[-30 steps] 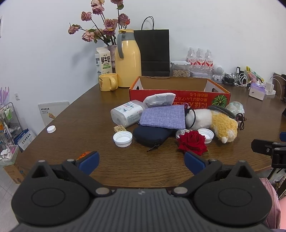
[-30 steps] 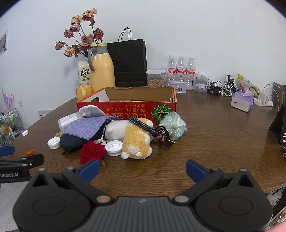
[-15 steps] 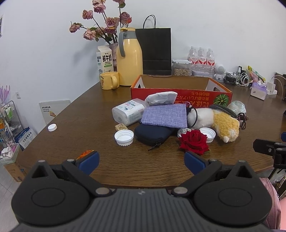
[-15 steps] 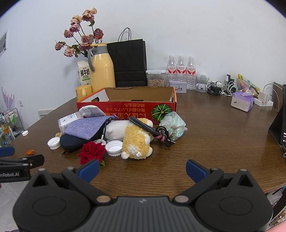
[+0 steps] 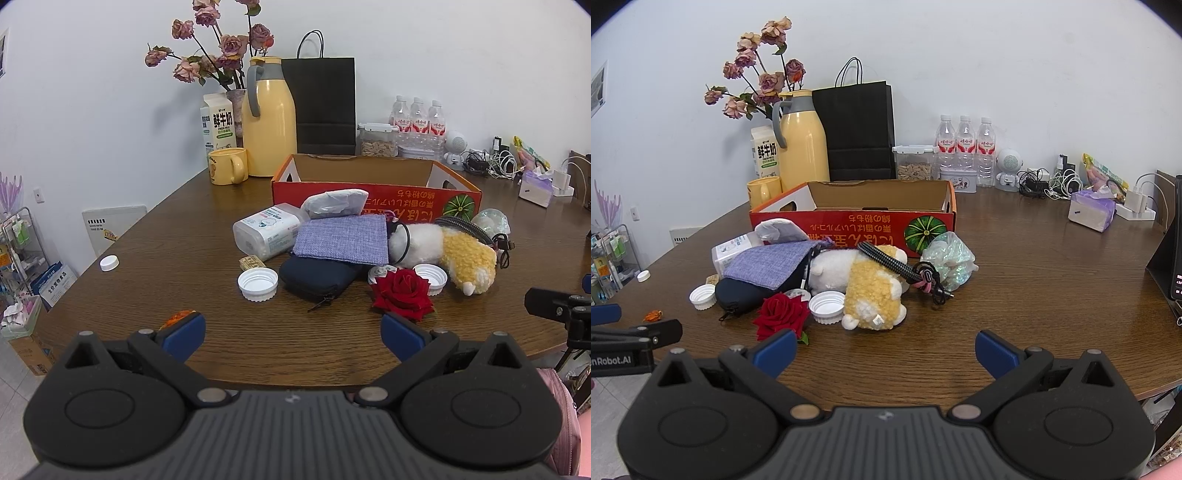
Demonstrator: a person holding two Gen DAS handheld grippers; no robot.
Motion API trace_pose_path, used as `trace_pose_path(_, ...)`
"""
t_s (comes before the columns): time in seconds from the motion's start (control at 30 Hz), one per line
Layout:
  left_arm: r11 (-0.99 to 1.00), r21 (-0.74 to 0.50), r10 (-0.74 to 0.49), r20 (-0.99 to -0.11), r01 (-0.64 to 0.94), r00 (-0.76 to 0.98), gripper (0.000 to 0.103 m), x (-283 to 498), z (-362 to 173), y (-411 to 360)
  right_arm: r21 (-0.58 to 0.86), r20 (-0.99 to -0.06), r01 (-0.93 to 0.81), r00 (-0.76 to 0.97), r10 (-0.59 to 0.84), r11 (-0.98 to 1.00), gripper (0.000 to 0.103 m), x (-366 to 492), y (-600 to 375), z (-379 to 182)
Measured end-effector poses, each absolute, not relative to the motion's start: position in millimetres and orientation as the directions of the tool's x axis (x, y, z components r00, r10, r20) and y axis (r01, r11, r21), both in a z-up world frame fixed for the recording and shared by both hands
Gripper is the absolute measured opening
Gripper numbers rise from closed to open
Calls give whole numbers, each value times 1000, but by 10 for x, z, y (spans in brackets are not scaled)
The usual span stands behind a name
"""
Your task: Organize objects
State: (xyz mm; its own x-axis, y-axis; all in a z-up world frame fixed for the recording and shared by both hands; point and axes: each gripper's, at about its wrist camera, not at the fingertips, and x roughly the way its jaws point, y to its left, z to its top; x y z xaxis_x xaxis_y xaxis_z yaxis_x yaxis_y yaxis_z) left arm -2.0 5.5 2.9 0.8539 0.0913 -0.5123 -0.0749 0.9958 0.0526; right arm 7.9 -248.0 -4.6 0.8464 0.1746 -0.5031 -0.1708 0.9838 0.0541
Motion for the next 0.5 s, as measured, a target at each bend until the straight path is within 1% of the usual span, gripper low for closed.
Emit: trace_pose_path(0.5,996,50,93,-515,-78,852,103,-25,16,93,54,-503,-171,846,175,984,103,80,-2482,-50)
